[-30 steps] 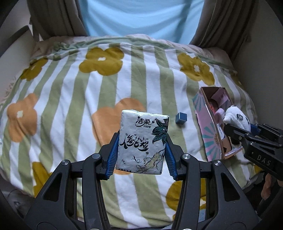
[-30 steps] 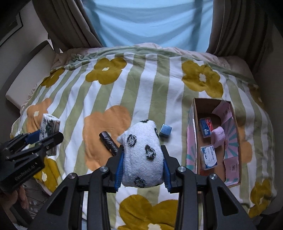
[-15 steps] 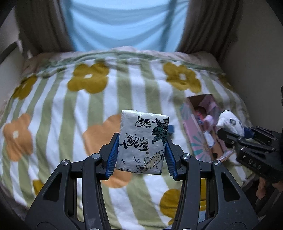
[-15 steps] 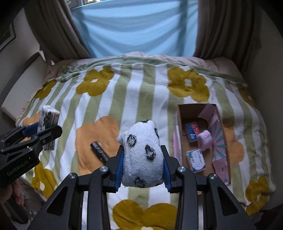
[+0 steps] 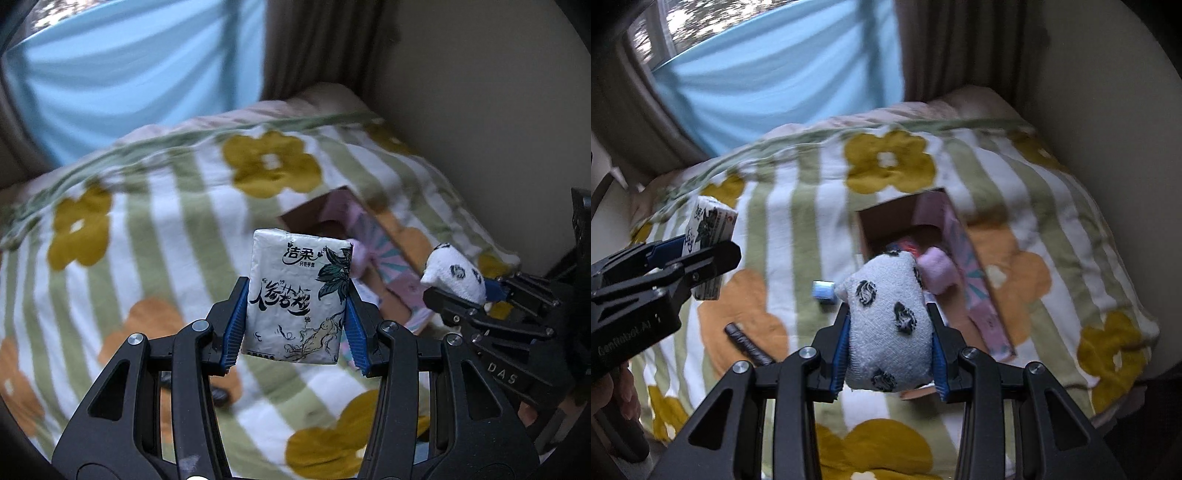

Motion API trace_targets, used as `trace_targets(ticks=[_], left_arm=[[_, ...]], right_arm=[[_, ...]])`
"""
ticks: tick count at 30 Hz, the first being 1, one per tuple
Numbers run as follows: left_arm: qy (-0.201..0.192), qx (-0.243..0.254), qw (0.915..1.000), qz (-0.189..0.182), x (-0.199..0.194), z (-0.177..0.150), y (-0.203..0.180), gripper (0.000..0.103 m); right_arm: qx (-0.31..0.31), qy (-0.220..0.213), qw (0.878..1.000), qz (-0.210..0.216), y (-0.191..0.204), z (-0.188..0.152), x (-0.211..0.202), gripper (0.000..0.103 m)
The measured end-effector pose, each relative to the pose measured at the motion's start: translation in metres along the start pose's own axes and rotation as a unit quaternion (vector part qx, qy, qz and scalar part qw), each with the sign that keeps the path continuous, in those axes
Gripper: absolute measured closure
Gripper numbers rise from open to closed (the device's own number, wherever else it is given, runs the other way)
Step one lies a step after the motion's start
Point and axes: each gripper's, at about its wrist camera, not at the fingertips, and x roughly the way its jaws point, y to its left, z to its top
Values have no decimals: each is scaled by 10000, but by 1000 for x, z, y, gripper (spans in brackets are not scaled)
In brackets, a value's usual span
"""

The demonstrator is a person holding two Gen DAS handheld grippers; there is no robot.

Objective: Organize objects
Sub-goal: 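Carry the tissue pack and sock over to the cardboard box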

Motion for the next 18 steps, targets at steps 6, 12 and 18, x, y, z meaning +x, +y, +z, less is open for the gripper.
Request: trace_targets(ticks=[6, 12, 18], left_arm=[[266, 407, 9983, -318, 53, 30, -39, 59], [650, 588, 9950, -470, 125, 54, -64, 59], [1018, 696, 9912, -484, 196, 65, -72, 59]], right_arm=[[386, 236, 9988, -197, -42, 2, 28, 69], [571, 585, 9963, -272, -69, -1, 71, 69], [731, 902, 9928, -287, -87, -3, 121, 69]])
